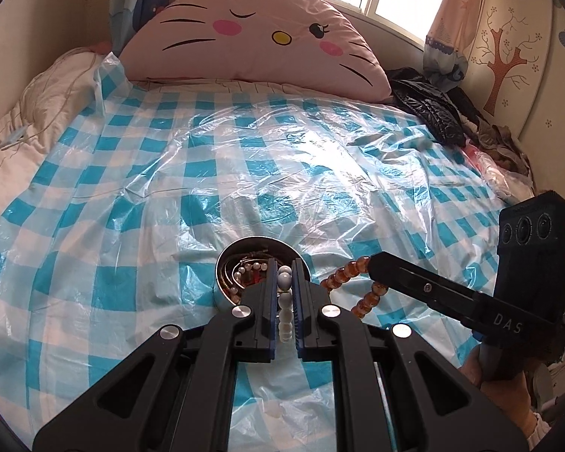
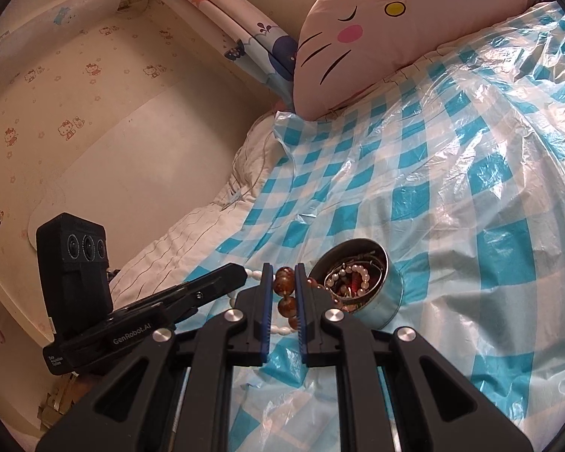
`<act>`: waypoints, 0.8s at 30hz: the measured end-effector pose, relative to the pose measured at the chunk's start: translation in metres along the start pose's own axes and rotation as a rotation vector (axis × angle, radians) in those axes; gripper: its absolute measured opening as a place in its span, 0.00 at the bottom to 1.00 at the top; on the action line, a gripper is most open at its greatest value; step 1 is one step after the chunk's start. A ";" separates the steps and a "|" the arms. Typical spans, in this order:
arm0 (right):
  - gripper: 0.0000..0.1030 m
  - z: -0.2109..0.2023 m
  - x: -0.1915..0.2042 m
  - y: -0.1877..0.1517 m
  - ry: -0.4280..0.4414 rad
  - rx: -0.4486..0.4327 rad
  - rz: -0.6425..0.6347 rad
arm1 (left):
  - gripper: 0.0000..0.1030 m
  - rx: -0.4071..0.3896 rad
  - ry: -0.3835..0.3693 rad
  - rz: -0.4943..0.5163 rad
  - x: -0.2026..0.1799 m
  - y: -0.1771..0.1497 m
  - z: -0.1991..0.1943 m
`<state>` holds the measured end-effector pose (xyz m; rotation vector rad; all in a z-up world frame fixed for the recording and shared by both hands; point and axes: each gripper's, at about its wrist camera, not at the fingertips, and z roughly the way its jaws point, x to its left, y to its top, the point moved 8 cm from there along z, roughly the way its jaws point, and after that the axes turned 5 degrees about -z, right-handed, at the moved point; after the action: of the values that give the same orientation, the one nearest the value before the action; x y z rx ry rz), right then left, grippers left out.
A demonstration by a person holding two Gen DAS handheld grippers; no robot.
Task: Organize jewelry
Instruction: 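Carry the white strand and brown bracelet over the tin with both tools, then lower both strands into the tin and open both tools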
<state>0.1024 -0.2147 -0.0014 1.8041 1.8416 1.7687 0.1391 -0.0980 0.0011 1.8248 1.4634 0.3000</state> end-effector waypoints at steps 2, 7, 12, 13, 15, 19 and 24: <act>0.12 0.007 -0.002 0.008 -0.001 -0.003 -0.005 | 0.07 0.005 -0.035 -0.029 0.001 0.006 0.013; 0.12 0.029 -0.010 0.022 -0.027 0.004 -0.032 | 0.07 0.096 -0.042 -0.118 0.022 0.002 0.069; 0.12 0.058 -0.019 0.020 -0.092 0.054 -0.088 | 0.27 0.106 0.056 -0.148 0.053 -0.012 0.078; 0.12 0.065 -0.020 0.017 -0.107 0.075 -0.102 | 0.35 0.090 0.073 -0.148 0.058 -0.014 0.073; 0.12 0.083 -0.022 0.007 -0.121 0.136 -0.123 | 0.47 0.059 0.101 -0.138 0.065 -0.017 0.061; 0.27 0.103 -0.022 -0.014 -0.167 0.227 -0.168 | 0.51 0.045 0.165 -0.092 0.072 -0.028 0.039; 0.36 0.071 -0.009 -0.018 -0.229 0.177 -0.204 | 0.76 0.030 0.281 0.016 0.067 -0.053 0.008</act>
<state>0.1401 -0.1691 -0.0451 1.7132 2.0543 1.3113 0.1264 -0.0380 -0.0584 1.8769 1.6500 0.5641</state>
